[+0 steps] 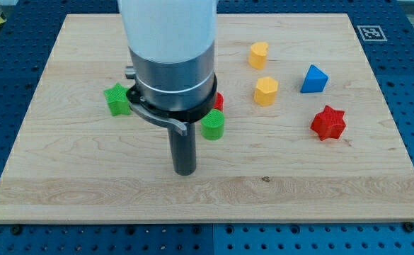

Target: Move your arm to the left side of the green circle

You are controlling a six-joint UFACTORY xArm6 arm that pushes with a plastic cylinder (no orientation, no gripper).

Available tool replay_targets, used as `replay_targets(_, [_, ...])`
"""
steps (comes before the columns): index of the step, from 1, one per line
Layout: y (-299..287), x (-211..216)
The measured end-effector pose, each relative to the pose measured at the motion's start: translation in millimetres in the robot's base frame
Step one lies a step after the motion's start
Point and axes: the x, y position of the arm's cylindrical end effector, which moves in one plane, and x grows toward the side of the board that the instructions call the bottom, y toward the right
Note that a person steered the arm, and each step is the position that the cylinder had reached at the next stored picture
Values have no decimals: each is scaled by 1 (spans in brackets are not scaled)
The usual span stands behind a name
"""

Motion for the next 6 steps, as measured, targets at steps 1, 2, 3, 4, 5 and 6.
replay_targets(1, [-2, -12])
replay_targets(2, [-2, -14])
replay_targets(3, [-15, -14])
replay_targets(4, [-46, -14])
replay_targets(5, [-69, -18])
replay_targets(6, [-89, -33])
